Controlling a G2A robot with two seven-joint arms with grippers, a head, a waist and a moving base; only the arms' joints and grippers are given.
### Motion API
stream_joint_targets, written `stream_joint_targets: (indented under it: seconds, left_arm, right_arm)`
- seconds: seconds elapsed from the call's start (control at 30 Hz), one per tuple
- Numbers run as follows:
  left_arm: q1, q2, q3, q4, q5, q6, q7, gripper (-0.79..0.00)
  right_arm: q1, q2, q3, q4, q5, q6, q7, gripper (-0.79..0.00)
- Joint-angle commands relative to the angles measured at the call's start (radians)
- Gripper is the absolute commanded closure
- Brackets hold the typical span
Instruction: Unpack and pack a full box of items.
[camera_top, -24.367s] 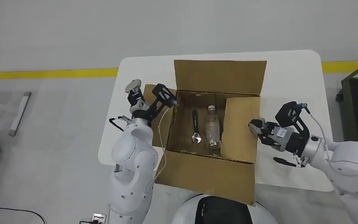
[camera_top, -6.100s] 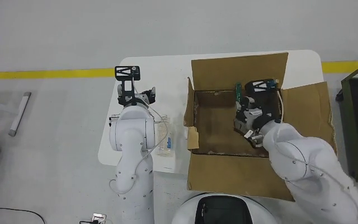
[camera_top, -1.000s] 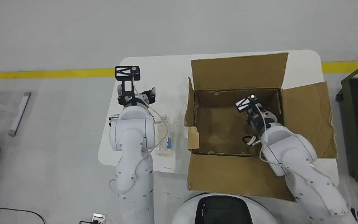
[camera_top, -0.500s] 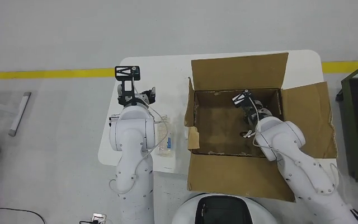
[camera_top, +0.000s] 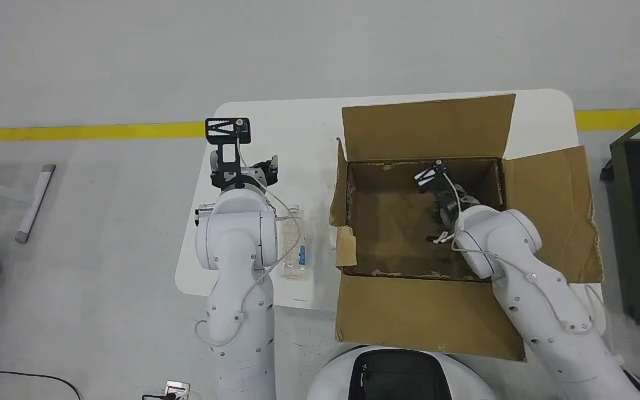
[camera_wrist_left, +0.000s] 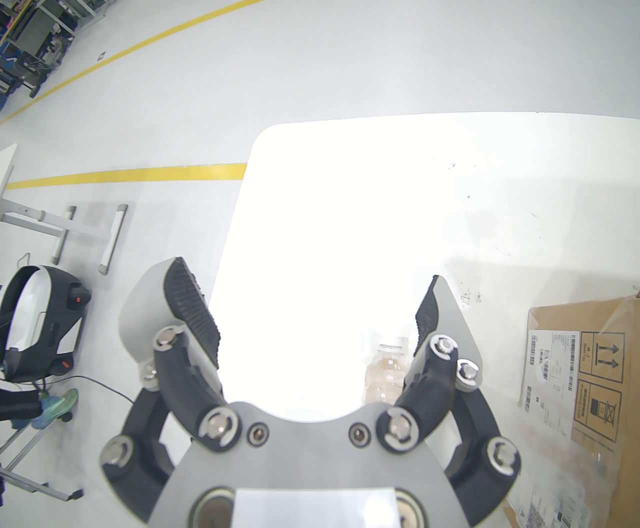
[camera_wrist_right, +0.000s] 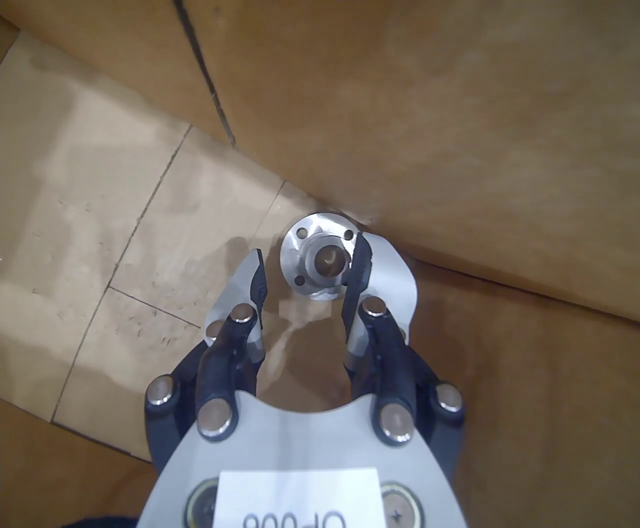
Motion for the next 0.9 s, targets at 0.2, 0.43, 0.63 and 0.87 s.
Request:
stream_joint_targets:
  seconds: [0.2, 0.43, 0.63, 0.87]
  left_arm:
    - [0.000, 0.000, 0.000, 0.000, 0.000, 0.000, 0.000, -0.785]
    - [0.000, 0.000, 0.000, 0.000, 0.000, 0.000, 0.000, -0.785]
    - [0.000, 0.000, 0.000, 0.000, 0.000, 0.000, 0.000, -0.785]
    - [0.000, 0.000, 0.000, 0.000, 0.000, 0.000, 0.000, -0.785]
  right_arm:
    - [-0.018, -0.002, 0.011, -0.040, 0.095, -0.059, 0.020, -0.385]
    - [-0.045, 0.005, 0.053, -0.137, 0.157, -0.105, 0.043, -0.416]
    - [-0.043, 0.009, 0.076, -0.120, 0.088, -0.072, 0.022, -0.471]
    - [0.001, 0.004, 0.046, -0.032, 0.053, -0.057, 0.000, -0.477]
